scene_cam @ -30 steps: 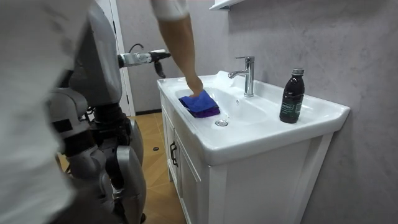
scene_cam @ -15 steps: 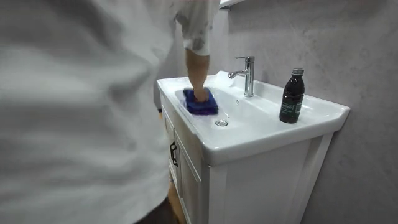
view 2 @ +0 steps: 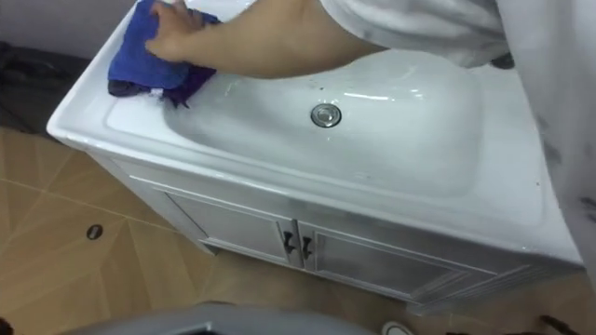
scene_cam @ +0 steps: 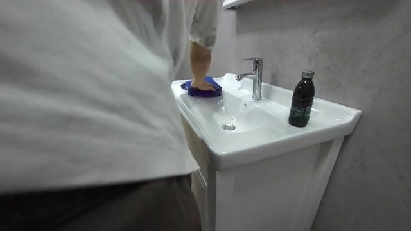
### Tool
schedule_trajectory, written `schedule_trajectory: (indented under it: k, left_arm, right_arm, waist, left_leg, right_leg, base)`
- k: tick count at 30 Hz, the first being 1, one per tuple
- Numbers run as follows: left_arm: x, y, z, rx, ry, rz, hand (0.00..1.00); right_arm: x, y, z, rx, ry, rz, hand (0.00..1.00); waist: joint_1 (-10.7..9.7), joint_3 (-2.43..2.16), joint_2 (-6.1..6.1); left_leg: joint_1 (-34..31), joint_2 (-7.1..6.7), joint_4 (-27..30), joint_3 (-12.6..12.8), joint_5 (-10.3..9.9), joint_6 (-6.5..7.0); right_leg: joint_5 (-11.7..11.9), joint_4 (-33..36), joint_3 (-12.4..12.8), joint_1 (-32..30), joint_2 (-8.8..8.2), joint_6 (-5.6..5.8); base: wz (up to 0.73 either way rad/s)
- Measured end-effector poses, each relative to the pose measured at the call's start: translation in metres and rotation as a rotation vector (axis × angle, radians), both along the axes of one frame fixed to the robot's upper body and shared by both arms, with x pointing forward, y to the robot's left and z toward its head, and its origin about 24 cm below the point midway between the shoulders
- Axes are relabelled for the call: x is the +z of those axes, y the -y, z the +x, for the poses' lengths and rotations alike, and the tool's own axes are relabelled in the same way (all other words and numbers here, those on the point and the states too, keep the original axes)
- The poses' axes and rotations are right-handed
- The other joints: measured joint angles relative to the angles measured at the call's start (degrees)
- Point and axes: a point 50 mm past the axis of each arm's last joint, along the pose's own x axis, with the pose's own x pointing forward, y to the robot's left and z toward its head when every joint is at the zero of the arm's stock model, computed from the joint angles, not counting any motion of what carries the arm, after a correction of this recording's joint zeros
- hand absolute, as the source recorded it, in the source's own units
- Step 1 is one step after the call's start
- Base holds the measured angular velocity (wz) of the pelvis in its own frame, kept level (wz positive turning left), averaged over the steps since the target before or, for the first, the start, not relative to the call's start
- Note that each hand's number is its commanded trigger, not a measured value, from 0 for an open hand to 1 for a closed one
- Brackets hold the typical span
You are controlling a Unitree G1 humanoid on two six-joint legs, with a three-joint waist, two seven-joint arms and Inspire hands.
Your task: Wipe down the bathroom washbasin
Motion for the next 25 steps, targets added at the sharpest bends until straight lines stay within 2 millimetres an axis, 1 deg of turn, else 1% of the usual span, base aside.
schedule_trajectory:
  k: [1, 3, 7, 8, 11, 12, 14, 16, 20, 22, 23, 25]
  left_arm:
    - [-0.005, 0.005, -0.006, 0.007, -0.023, -0.033, 0.0]
    - [-0.01, 0.011, -0.012, 0.016, -0.051, -0.078, 0.0]
    - [-0.02, 0.018, -0.02, 0.046, -0.079, -0.154, 0.0]
    - [-0.022, 0.021, -0.021, 0.046, -0.092, -0.177, 0.0]
    - [-0.026, 0.025, -0.022, 0.05, -0.107, -0.22, 0.0]
    - [-0.028, 0.027, -0.022, 0.052, -0.111, -0.235, 0.0]
    - [-0.03, 0.029, -0.021, 0.055, -0.111, -0.253, 0.0]
    - [-0.034, 0.032, -0.019, 0.086, -0.105, -0.283, 0.0]
    - [-0.039, 0.04, -0.02, 0.103, -0.126, -0.346, 0.0]
    - [-0.041, 0.043, -0.015, 0.113, -0.117, -0.381, 0.0]
    - [-0.042, 0.044, -0.013, 0.112, -0.114, -0.389, 0.0]
    - [-0.043, 0.046, -0.005, 0.105, -0.104, -0.417, 0.0]
  right_arm:
    - [0.0, -0.001, 0.001, 0.011, -0.001, 0.005, 0.0]
    - [-0.001, -0.002, 0.0, 0.017, -0.006, 0.008, 0.0]
    - [-0.002, -0.003, -0.004, 0.016, -0.022, 0.01, 0.0]
    - [-0.002, -0.004, -0.005, 0.014, -0.026, 0.013, 0.0]
    - [-0.003, -0.006, -0.007, 0.017, -0.028, 0.019, 0.0]
    - [-0.003, -0.006, -0.009, 0.019, -0.035, 0.023, 0.0]
    - [-0.004, -0.007, -0.011, 0.018, -0.042, 0.033, 0.0]
    - [-0.005, -0.009, -0.014, 0.012, -0.054, 0.048, 0.0]
    - [-0.006, -0.015, -0.015, 0.01, -0.054, 0.07, 0.0]
    - [-0.008, -0.018, -0.015, 0.008, -0.053, 0.077, 0.0]
    - [-0.008, -0.019, -0.015, 0.007, -0.052, 0.078, 0.0]
    - [-0.008, -0.02, -0.017, -0.004, -0.059, 0.08, 0.0]
  waist:
    - [-0.3, 0.1, -0.33]
    - [-0.6, 0.19, -0.46]
    - [-1.9, 0.2, 0.02]
    - [-2.6, 0.19, 0.06]
    - [-3.7, 0.17, 0.1]
    - [-4.2, 0.16, 0.17]
    - [-4.5, 0.16, 0.28]
    - [-5.6, 0.16, 0.34]
    - [-6.0, 0.15, 0.35]
    - [-7.2, 0.14, 0.23]
    - [-7.4, 0.14, 0.24]
    - [-7.6, 0.13, 0.17]
  left_leg:
    - [0.0, 0.0, 0.0, 0.0, 0.0, -0.01]
    - [0.0, 0.04, 0.1, 0.4, 0.0, -0.01]
    - [0.0, 0.04, 0.0, 1.6, 0.0, -0.01]
    - [0.0, 0.04, 0.0, 1.7, 0.0, 0.0]
    - [0.2, 0.04, 0.0, 1.9, 0.0, 0.0]
    - [0.5, 0.07, 0.0, 2.4, 0.0, 0.0]
    - [0.8, 0.13, -0.1, 3.3, 0.0, 0.0]
    - [1.1, 0.2, -0.1, 5.0, 0.0, 0.0]
    - [2.1, 0.23, -0.7, 5.4, 0.0, 0.01]
    - [2.1, 0.23, -0.9, 6.3, 0.0, 0.01]
    - [2.1, 0.23, -0.9, 6.5, 0.0, 0.01]
    - [2.2, 0.23, -0.9, 6.7, 0.0, 0.01]
  right_leg:
    - [0.0, 0.0, 0.0, 0.1, 0.0, -0.02]
    - [-0.1, 0.1, 0.1, -0.2, 0.01, -0.04]
    - [-0.1, 0.2, 0.9, -0.2, -0.05, 0.01]
    - [-0.1, 0.2, 1.0, -0.2, -0.04, 0.01]
    - [-0.1, 0.3, 1.5, -0.3, -0.03, 0.01]
    - [-0.1, 0.3, 1.8, -0.3, -0.03, 0.01]
    - [-0.1, 0.4, 2.5, -0.3, -0.04, 0.01]
    - [-0.1, 0.4, 3.3, -0.4, -0.01, 0.02]
    - [-0.1, 0.5, 5.0, -0.4, 0.16, 0.04]
    - [0.0, 0.4, 5.2, -0.5, 0.15, 0.08]
    - [0.0, 0.4, 5.3, -0.5, 0.17, 0.1]
    - [0.0, 0.4, 6.4, -0.6, 0.43, 0.14]
  base:
    - [0.04]
    - [0.0]
    - [-0.05]
    - [-0.06]
    - [-0.1]
    - [-0.17]
    - [-0.19]
    - [-0.15]
    - [-0.25]
    - [-0.04]
    - [-0.06]
    - [-0.13]
